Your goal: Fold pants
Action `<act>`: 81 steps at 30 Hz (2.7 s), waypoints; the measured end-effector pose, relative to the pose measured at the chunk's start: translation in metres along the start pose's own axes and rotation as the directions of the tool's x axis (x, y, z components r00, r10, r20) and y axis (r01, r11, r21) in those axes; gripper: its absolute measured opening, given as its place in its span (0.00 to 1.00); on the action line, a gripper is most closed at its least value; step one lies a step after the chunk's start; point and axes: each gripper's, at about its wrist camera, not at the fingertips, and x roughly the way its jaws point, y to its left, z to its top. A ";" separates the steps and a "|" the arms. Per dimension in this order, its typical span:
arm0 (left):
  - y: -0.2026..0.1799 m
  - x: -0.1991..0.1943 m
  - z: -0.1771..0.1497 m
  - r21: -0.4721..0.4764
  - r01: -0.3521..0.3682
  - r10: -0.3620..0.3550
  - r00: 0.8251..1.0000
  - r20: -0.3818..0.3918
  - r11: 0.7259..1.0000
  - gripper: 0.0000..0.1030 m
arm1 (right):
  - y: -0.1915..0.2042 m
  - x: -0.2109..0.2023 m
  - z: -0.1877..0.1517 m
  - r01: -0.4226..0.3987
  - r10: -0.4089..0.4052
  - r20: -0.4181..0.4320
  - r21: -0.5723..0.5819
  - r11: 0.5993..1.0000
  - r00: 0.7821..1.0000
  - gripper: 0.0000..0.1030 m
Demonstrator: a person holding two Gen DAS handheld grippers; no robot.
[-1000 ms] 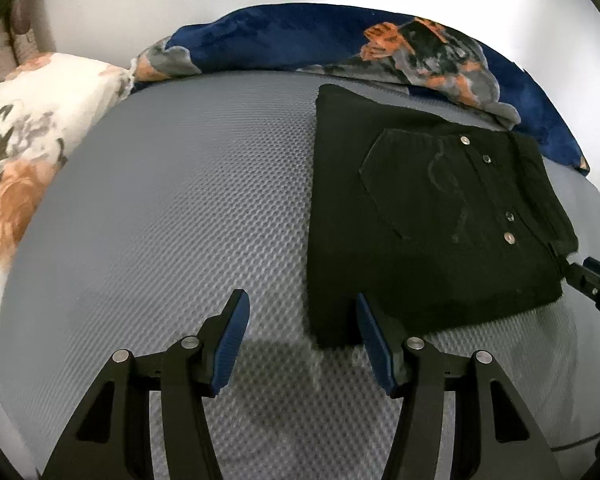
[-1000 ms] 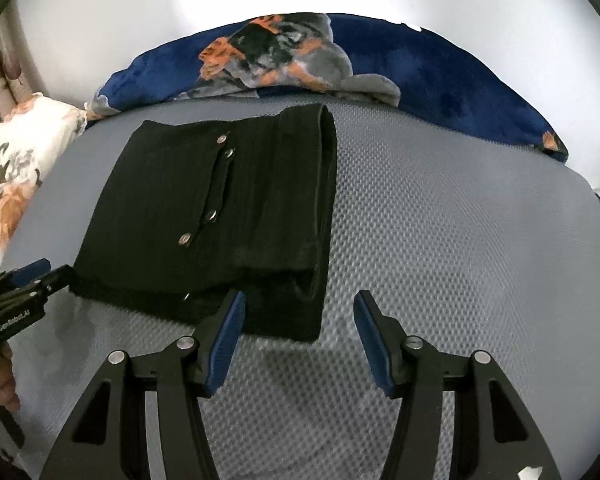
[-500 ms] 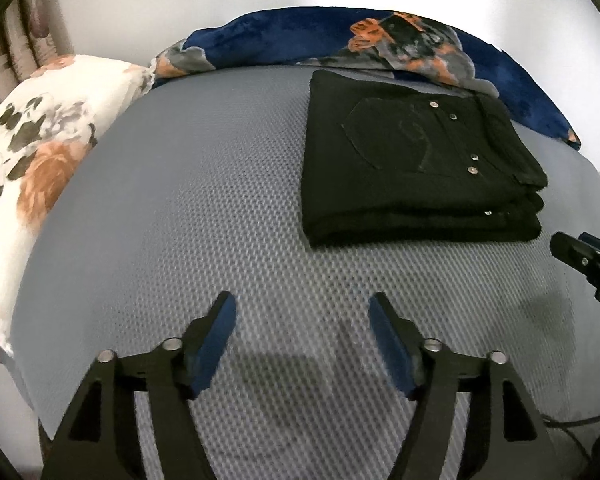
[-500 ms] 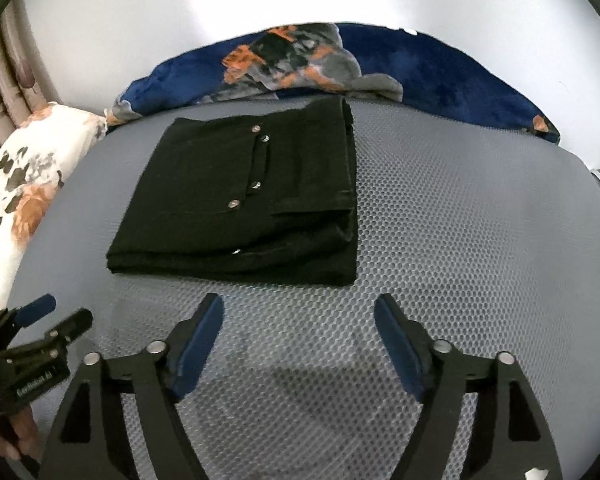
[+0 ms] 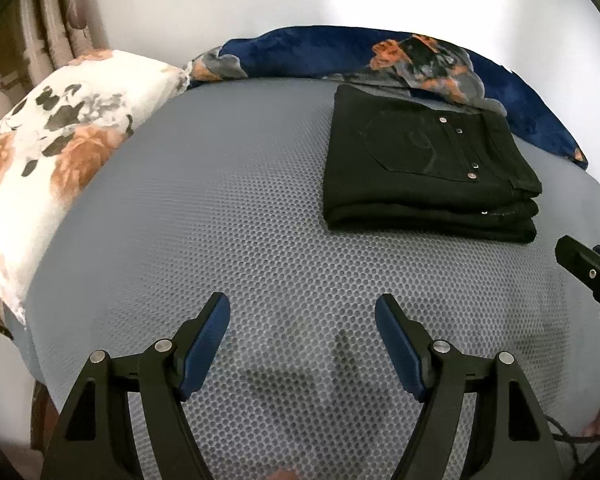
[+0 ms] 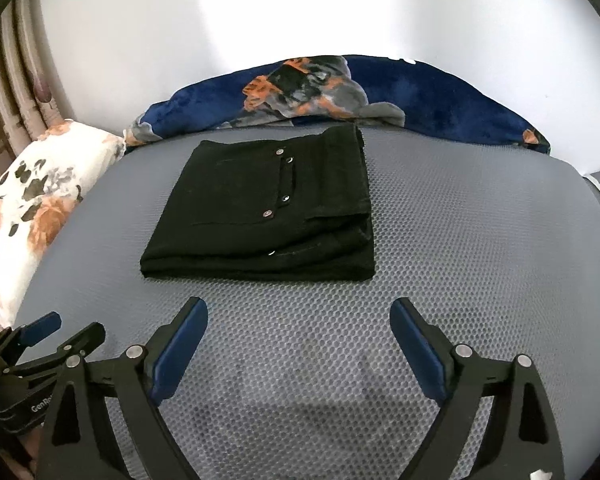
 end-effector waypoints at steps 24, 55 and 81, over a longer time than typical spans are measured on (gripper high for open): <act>-0.001 -0.011 -0.012 0.011 -0.015 0.015 0.999 0.034 1.000 0.73 | 0.022 -0.012 -0.014 0.036 -0.035 0.014 -0.072 0.997 0.999 0.93; -0.002 -0.010 -0.013 0.013 -0.019 0.019 0.999 0.033 1.000 0.73 | 0.026 -0.005 -0.017 0.035 -0.035 -0.004 -0.074 0.997 0.999 0.93; 0.001 -0.010 -0.011 0.024 -0.022 0.021 0.999 0.043 0.999 0.73 | 0.022 -0.001 -0.017 0.024 -0.026 -0.028 -0.046 0.999 0.999 0.93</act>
